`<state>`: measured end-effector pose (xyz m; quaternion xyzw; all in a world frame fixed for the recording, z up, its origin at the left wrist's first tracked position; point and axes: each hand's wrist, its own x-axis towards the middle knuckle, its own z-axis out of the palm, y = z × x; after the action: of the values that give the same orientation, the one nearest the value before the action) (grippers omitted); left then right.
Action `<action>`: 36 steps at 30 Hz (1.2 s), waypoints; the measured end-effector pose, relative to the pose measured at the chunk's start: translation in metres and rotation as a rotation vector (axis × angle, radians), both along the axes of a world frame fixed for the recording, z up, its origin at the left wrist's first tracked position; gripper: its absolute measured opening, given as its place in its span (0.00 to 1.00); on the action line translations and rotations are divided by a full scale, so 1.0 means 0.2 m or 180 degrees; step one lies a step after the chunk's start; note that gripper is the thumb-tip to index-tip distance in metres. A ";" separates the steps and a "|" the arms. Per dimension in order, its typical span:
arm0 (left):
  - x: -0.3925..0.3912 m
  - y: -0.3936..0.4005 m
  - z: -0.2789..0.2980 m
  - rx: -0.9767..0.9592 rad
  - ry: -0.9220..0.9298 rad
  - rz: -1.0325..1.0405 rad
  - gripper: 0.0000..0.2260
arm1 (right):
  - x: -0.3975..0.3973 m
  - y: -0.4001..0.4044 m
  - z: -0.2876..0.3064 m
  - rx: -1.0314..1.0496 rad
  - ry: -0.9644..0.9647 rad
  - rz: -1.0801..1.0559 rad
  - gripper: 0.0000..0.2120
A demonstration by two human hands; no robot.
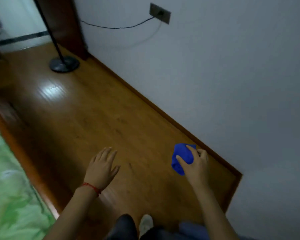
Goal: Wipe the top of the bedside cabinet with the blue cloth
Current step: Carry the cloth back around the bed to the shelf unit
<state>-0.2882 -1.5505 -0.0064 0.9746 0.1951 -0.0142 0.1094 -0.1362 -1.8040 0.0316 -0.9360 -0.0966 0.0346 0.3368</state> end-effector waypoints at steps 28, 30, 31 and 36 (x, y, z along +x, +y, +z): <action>0.32 1.91 0.00 -0.0205 0.0112 0.1843 0.25 | 0.78 2.51 -0.16 -0.0092 0.0235 0.2033 0.24; 0.37 2.01 -0.01 -0.0249 0.0143 0.1854 0.25 | 0.84 2.65 -0.16 -0.0116 0.0189 0.2080 0.24; 0.40 2.08 -0.02 -0.0291 0.0159 0.1883 0.26 | 0.89 2.74 -0.18 -0.0127 0.0192 0.2131 0.24; 0.63 2.46 -0.08 -0.0286 0.0306 0.2163 0.26 | 1.14 3.23 -0.22 0.0002 0.0132 0.2366 0.24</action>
<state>-0.1618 -1.0593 -0.0230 0.8463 0.5126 -0.0315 0.1414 0.0914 -1.1579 -0.0128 -0.8360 -0.4230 0.1735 0.3035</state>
